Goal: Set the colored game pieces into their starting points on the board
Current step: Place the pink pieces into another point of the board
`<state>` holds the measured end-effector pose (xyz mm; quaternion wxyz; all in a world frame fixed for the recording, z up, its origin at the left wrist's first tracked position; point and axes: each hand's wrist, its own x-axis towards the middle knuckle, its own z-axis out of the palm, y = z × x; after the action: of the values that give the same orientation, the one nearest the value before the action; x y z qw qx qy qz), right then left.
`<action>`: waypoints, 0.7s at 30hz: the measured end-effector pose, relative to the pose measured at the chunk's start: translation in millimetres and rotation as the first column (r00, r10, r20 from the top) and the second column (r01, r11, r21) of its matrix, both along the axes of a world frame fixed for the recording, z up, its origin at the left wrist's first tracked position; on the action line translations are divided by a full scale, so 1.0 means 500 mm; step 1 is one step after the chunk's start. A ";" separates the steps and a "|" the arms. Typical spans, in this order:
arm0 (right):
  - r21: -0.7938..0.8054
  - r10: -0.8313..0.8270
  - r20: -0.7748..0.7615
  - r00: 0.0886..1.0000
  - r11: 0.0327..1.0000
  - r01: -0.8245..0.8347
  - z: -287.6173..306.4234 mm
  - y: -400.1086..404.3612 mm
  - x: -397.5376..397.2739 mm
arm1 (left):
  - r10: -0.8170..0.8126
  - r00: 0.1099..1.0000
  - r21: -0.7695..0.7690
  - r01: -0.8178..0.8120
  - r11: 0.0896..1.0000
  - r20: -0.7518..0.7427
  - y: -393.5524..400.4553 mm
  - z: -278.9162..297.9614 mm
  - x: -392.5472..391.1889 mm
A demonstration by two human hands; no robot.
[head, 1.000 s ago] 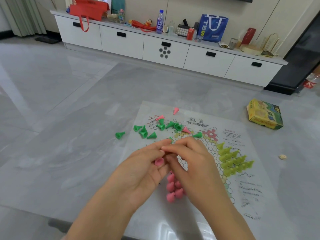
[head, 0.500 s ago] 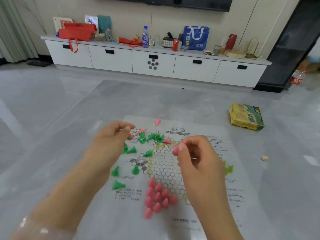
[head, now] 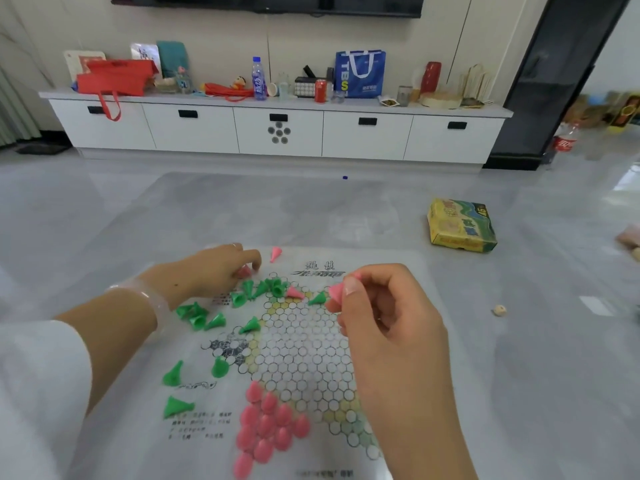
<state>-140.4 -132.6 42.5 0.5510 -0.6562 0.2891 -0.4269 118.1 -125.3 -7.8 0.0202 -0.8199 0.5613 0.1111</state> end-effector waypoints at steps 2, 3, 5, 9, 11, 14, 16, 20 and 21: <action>0.009 -0.003 -0.002 1.000 1.000 0.003 0.001 0.000 -0.001 | -0.020 0.999 0.009 0.020 1.000 0.028 0.001 -0.007 0.004; 0.015 -0.003 -0.003 1.000 1.000 0.003 0.002 0.001 -0.002 | -0.028 0.998 0.010 0.027 1.000 0.057 0.001 -0.011 0.006; 0.027 0.000 -0.004 1.000 1.000 0.000 0.002 0.003 -0.002 | 0.000 0.996 -0.008 0.001 1.000 0.090 0.002 -0.021 0.013; 0.054 -0.013 -0.021 1.000 0.998 0.014 -0.005 0.002 0.000 | 0.125 0.992 -0.108 -0.122 0.987 0.018 -0.017 -0.014 0.014; 0.072 -0.011 -0.044 0.999 0.997 0.014 -0.009 0.001 0.003 | 0.170 0.984 -0.200 -0.177 0.964 -0.054 -0.043 0.000 0.004; 0.081 -0.004 -0.075 0.997 0.997 0.011 -0.014 0.001 0.008 | 0.168 0.985 -0.228 -0.169 0.959 -0.026 -0.089 0.007 -0.020; 0.084 -0.006 -0.082 0.997 0.996 0.013 -0.017 0.000 0.011 | 0.158 0.986 -0.176 -0.146 0.973 0.056 -0.112 0.003 -0.034; 0.085 -0.011 -0.094 0.996 0.996 0.019 -0.019 -0.003 0.015 | 0.148 0.967 -0.044 -0.142 0.989 0.207 -0.132 -0.018 -0.043; 0.087 -0.013 -0.095 0.995 0.996 0.021 -0.020 -0.004 0.015 | 0.166 0.966 -0.041 -0.161 0.986 0.196 -0.133 -0.025 -0.042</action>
<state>-133.0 -134.8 32.6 0.5615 -0.6482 0.3389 -0.3869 97.1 -191.6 -20.2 0.0566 -0.8706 0.4882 0.0230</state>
